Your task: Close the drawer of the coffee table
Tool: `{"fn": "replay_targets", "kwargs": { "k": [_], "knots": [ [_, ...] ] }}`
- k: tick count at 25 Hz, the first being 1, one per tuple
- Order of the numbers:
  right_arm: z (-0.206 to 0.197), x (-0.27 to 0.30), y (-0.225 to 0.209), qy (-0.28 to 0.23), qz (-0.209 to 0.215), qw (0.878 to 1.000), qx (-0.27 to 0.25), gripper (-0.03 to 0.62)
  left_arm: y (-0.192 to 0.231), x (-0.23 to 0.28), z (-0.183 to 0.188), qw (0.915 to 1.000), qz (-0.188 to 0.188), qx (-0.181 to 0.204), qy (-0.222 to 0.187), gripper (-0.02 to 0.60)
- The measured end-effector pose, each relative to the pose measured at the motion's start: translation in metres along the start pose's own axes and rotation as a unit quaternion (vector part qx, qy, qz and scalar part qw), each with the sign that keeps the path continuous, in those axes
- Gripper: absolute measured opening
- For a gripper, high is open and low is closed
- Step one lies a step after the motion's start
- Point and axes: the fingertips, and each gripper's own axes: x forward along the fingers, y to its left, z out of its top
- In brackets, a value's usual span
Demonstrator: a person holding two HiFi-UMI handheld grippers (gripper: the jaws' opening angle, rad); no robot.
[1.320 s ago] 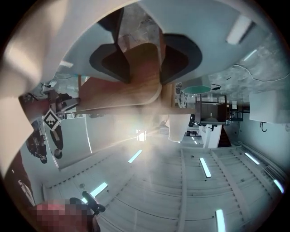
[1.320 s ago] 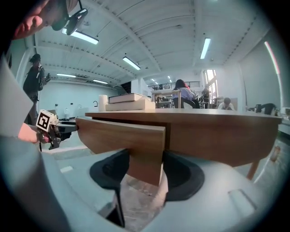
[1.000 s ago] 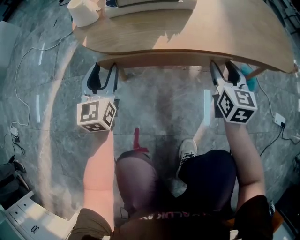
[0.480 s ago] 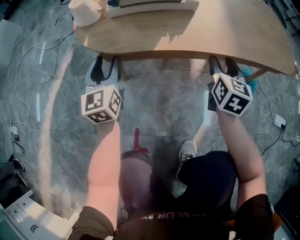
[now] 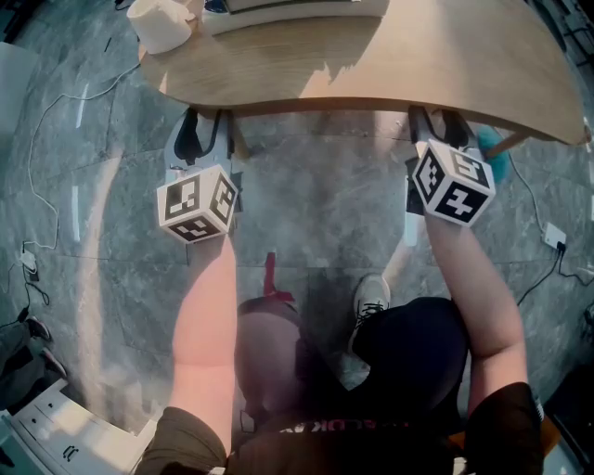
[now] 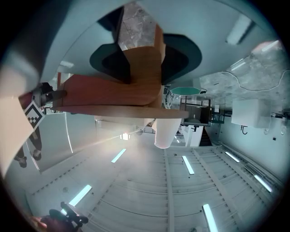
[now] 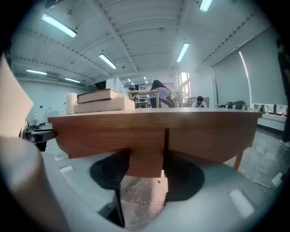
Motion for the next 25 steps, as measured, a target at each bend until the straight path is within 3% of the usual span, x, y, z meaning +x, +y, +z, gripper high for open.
{"fn": "replay_targets", "kwargs": {
  "k": [5, 8, 9, 10, 13, 19, 25],
  "knots": [
    [-0.003, -0.002, -0.001, 0.019, 0.01, 1.0, -0.017, 0.224, 0.0, -0.008, 0.003, 0.9997, -0.005, 0.001, 0.025, 0.207],
    [-0.007, -0.014, 0.002, 0.047, 0.018, 0.999, -0.011, 0.141, -0.007, -0.024, 0.014, 0.9986, -0.02, 0.017, 0.046, 0.084],
    [-0.008, -0.02, 0.005, 0.058, 0.024, 0.998, -0.006, 0.037, -0.011, -0.032, 0.018, 0.9976, -0.028, 0.024, 0.058, 0.009],
    [-0.007, -0.027, 0.01, 0.07, 0.033, 0.997, -0.002, 0.004, -0.017, -0.04, 0.022, 0.9962, -0.036, 0.03, 0.073, 0.005],
    [0.004, -0.058, 0.03, 0.107, 0.07, 0.992, 0.006, 0.002, -0.032, -0.075, 0.04, 0.9902, -0.051, 0.042, 0.123, 0.005],
    [0.068, -0.152, 0.062, 0.173, 0.13, 0.976, -0.005, 0.002, -0.061, -0.159, 0.127, 0.9811, -0.049, 0.032, 0.185, 0.005],
    [0.155, -0.238, 0.07, 0.182, 0.157, 0.971, -0.019, 0.002, -0.103, -0.227, 0.223, 0.9748, -0.068, -0.007, 0.212, 0.005]
  ]
}}
